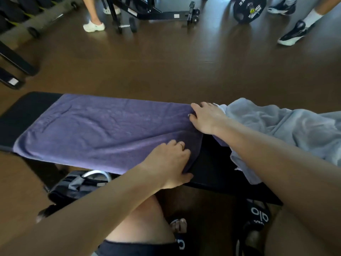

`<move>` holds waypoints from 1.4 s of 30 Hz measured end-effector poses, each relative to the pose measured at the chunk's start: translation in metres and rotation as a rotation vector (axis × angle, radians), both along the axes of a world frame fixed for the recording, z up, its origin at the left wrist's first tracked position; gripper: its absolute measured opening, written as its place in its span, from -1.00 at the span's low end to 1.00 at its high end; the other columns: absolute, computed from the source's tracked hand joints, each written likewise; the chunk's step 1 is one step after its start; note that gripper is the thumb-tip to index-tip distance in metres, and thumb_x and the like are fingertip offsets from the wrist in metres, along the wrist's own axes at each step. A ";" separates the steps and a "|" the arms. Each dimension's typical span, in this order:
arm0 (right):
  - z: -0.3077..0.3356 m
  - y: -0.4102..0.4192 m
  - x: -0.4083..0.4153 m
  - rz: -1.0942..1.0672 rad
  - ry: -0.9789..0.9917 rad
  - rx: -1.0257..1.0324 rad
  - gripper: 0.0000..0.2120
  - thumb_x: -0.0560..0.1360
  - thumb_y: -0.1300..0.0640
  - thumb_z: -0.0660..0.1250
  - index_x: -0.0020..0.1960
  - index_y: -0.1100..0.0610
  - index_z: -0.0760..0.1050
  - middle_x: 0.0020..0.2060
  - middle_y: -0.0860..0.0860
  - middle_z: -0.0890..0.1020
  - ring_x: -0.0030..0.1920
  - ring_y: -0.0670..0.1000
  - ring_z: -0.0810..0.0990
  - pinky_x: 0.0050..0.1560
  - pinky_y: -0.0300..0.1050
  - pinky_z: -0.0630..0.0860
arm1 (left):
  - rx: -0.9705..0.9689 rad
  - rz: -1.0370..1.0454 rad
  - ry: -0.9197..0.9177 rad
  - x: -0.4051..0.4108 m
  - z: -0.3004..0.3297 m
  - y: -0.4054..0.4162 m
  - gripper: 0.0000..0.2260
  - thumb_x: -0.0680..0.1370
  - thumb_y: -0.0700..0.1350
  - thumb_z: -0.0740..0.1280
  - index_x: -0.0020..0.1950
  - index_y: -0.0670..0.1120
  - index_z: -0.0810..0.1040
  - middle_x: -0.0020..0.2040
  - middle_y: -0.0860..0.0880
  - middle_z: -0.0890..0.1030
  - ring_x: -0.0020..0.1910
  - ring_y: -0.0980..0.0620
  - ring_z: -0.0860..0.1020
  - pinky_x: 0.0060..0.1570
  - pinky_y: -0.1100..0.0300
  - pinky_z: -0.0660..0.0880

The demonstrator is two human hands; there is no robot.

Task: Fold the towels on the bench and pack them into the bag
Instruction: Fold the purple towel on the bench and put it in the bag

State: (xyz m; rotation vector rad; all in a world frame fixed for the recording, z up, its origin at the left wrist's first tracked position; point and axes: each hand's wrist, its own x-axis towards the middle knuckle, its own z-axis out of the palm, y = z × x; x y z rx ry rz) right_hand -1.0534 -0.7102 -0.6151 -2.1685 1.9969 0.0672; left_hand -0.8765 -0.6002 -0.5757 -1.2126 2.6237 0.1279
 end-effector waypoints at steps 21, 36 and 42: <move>0.030 0.028 0.000 -0.049 -0.216 -0.013 -0.59 0.53 0.22 0.24 0.37 0.11 0.37 0.20 0.14 0.47 0.17 0.23 0.52 0.07 0.08 0.50 | 0.190 0.467 0.298 0.014 0.006 0.002 -0.74 0.48 0.00 0.38 -0.10 0.02 0.27 -0.09 0.03 0.42 -0.13 0.01 0.44 -0.20 0.11 0.32; 0.017 0.021 0.001 0.017 -0.095 -0.052 -0.53 0.55 0.13 0.19 0.45 0.15 0.34 0.32 0.13 0.48 0.38 0.19 0.37 0.35 0.04 0.37 | 0.173 -0.011 0.023 -0.001 0.013 0.052 -0.89 0.65 0.06 0.17 0.08 0.07 0.42 0.04 -0.03 0.55 -0.05 -0.10 0.55 -0.18 0.09 0.37; 0.005 0.017 0.001 0.001 0.024 0.043 -0.41 0.68 -0.13 -0.04 0.63 0.10 0.01 0.58 0.20 0.15 0.59 0.22 0.05 0.58 0.12 -0.02 | 0.018 0.018 0.054 0.000 -0.003 0.036 -0.66 0.57 0.27 0.27 -0.02 0.03 0.31 -0.01 0.00 0.59 -0.09 -0.03 0.59 -0.21 0.12 0.34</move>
